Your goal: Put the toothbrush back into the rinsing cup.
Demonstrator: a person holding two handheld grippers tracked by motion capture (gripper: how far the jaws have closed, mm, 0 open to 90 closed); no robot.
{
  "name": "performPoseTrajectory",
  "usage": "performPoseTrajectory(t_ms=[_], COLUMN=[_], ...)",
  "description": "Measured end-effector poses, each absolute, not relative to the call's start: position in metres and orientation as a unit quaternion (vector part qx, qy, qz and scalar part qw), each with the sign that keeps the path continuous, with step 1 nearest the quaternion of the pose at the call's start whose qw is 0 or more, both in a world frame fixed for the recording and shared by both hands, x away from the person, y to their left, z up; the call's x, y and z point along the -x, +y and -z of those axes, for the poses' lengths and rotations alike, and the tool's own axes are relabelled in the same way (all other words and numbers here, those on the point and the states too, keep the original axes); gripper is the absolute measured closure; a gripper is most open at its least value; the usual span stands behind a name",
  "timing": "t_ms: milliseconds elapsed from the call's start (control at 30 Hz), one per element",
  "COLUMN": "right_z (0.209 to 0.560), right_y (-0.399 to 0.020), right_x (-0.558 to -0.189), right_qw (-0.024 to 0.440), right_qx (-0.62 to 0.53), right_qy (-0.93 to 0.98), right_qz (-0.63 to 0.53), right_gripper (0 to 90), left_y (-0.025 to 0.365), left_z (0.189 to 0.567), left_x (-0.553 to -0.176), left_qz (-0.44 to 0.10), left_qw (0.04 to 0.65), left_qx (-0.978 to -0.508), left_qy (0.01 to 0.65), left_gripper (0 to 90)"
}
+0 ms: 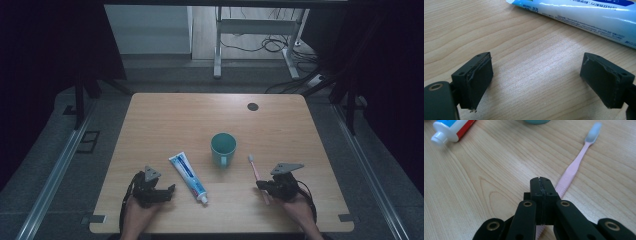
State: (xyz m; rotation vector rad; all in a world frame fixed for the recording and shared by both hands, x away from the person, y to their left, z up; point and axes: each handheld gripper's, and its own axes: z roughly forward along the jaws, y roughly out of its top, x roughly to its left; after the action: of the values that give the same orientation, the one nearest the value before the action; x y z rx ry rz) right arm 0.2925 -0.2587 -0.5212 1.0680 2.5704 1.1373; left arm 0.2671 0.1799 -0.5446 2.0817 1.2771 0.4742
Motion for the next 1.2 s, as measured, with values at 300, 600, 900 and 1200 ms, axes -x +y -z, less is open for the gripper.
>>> performPoseTrajectory(t_ms=[300, 600, 900, 1200], right_z=[0.526, 0.527, 0.528, 0.513], right_y=[-0.262, -0.275, -0.29, -0.29], right_x=[-0.291, -0.289, -0.289, -0.288], right_qw=[0.066, 0.075, 0.081, 0.092], right_qx=[-0.358, -0.37, -0.387, -0.381], right_qy=[0.855, 0.853, 0.846, 0.846], right_qz=[-0.37, -0.362, -0.357, -0.362], right_gripper=[89.0, 89.0, 88.9, 81.5], left_y=[0.18, 0.18, 0.179, 0.179], left_z=[0.545, 0.545, 0.545, 0.545], left_x=[-0.267, -0.267, -0.267, -0.267], left_qz=[-0.181, -0.181, -0.181, -0.181], left_qw=[0.321, 0.321, 0.321, 0.32], left_qx=[-0.792, -0.792, -0.791, -0.792], left_qy=[0.486, 0.487, 0.488, 0.487], left_gripper=[11.3, 11.3, 11.3, 11.3])
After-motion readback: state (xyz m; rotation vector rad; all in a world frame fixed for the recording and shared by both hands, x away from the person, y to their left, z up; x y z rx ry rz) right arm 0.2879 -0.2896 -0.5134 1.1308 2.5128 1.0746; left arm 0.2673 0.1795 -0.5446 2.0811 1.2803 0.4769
